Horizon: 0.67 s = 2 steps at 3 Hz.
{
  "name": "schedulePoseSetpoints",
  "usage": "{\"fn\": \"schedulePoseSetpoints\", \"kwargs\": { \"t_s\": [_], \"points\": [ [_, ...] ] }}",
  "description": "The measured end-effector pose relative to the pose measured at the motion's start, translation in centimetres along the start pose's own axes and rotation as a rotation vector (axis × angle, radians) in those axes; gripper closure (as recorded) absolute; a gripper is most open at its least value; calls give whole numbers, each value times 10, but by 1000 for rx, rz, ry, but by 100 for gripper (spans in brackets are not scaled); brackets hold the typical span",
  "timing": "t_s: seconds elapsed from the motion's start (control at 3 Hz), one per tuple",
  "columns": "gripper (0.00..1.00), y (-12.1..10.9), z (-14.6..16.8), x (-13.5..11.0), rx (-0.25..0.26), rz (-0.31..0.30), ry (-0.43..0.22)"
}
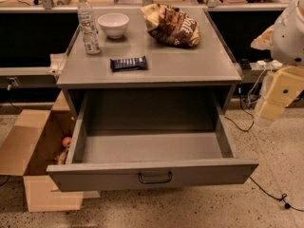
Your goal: Close top drawer
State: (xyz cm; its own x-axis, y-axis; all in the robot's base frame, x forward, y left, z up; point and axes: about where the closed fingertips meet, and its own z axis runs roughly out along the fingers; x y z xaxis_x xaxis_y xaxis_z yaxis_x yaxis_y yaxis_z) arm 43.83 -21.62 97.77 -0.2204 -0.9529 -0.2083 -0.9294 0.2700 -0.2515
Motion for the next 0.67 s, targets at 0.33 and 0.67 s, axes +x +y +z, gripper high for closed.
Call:
{"fn": "schedulePoseSetpoints", "kwargs": {
  "t_s": [0.33,0.67],
  "points": [
    [2,0,0,0,0,0,0],
    [11,0,0,0,0,0,0]
  ]
}}
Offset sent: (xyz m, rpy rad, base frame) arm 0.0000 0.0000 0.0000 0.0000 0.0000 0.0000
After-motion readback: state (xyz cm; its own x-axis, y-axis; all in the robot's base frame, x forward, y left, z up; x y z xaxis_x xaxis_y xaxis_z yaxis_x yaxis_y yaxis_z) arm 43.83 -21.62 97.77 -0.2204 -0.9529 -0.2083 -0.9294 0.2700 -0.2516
